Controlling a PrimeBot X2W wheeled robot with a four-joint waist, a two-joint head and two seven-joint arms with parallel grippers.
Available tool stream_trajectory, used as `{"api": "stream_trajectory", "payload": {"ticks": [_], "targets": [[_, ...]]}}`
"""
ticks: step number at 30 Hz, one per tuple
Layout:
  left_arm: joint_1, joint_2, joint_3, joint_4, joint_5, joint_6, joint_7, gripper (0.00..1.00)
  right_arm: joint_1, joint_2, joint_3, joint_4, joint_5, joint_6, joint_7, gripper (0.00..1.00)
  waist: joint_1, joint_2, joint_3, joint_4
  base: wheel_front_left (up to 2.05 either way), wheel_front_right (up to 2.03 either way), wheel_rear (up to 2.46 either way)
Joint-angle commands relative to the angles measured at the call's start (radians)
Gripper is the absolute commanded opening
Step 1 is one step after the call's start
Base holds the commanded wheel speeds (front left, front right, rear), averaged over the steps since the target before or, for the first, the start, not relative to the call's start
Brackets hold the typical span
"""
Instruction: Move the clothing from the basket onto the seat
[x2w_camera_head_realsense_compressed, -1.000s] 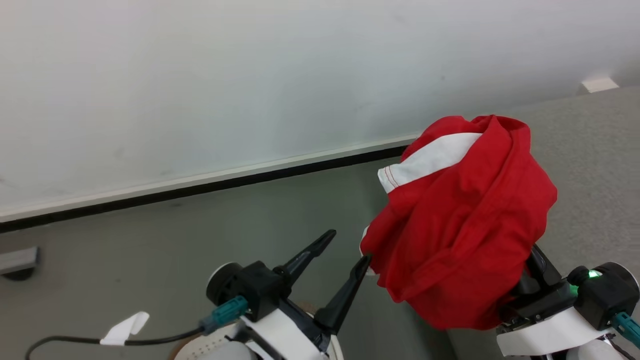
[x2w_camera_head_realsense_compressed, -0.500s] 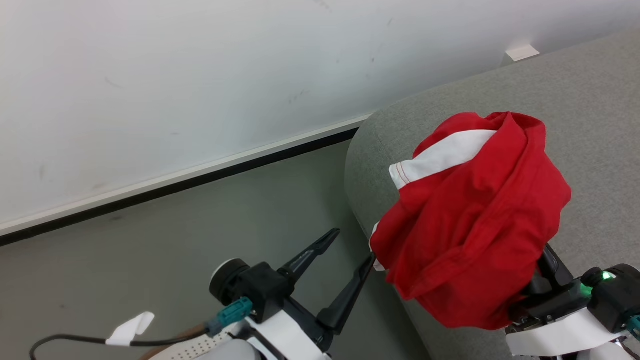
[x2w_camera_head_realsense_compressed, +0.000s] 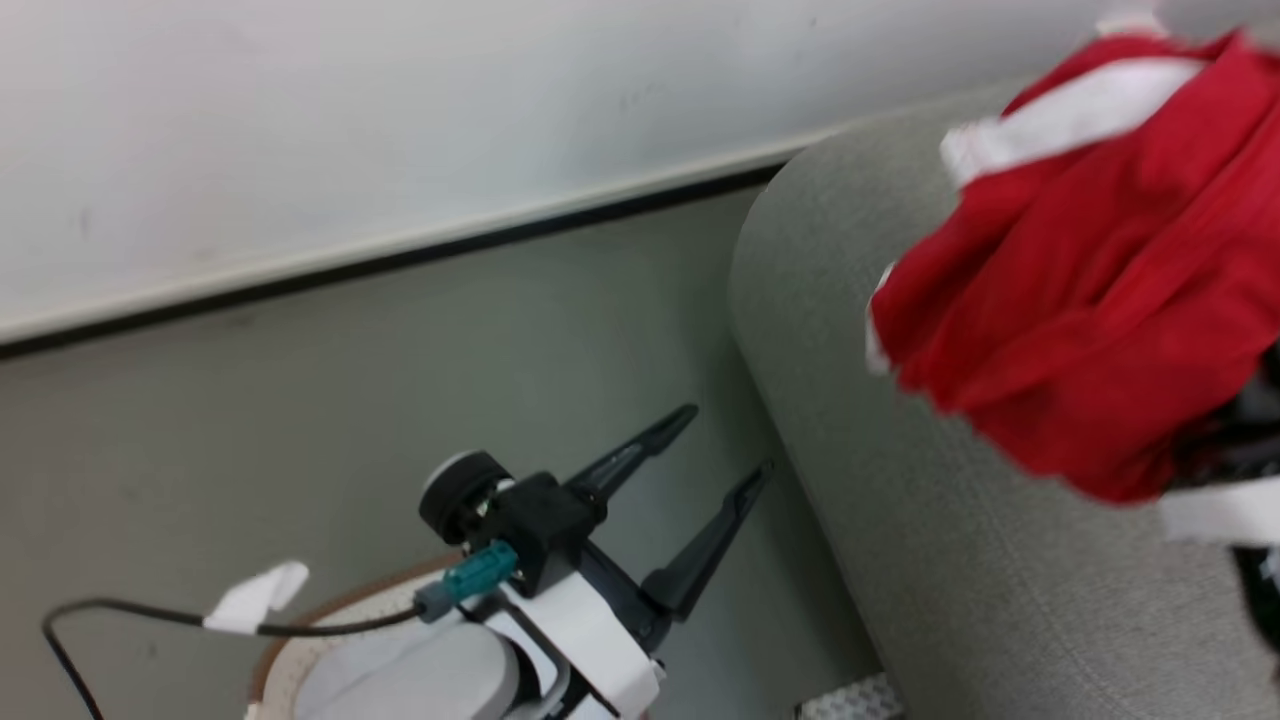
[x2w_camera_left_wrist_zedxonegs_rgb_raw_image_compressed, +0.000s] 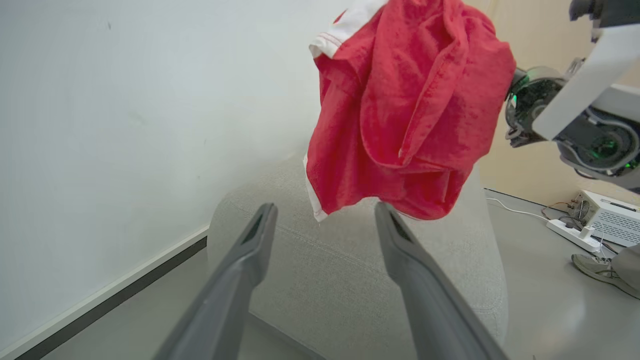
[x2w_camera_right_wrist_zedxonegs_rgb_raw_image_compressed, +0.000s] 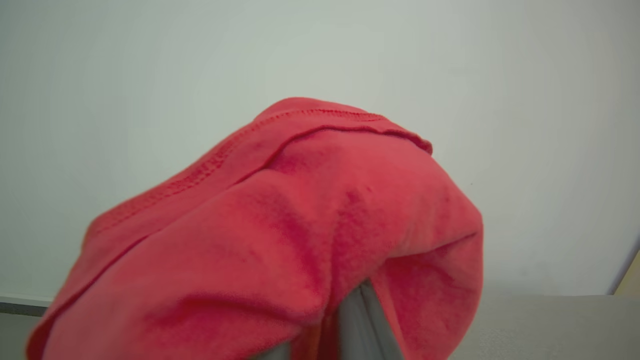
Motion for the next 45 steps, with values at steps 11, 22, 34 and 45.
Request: {"api": "stream_trajectory", "payload": {"ticks": [11, 22, 34, 45], "targets": [[-0.134, 0.078, 0.037, -0.082, 0.053, -0.012, 0.069, 1.00, -0.362, -0.212, -0.204, 0.173, 0.130, -0.002, 0.063, 0.00, -0.0001, -0.0001, 0.343, 0.136, 0.00, 0.00, 0.00], [-0.202, 0.106, 0.068, -0.121, 0.074, -0.007, 0.083, 1.00, -0.556, -0.316, -0.247, 0.471, 0.166, -0.002, 0.151, 0.00, -0.0001, -0.0001, 0.506, 0.207, 0.00, 0.00, 0.00], [-0.197, 0.109, 0.079, -0.083, 0.053, -0.002, 0.050, 1.00, -0.619, -0.295, -0.129, 0.731, 0.198, -0.002, 0.386, 0.23, -0.0001, -0.0001, 0.469, 0.211, 0.00, 0.00, 0.00], [-0.111, 0.105, 0.087, -0.023, -0.001, 0.025, 0.009, 1.00, -0.553, -0.309, 0.023, 0.731, 0.184, -0.002, 0.402, 1.00, -0.0001, -0.0001, 0.248, 0.182, 0.00, 0.00, 0.00]]}}
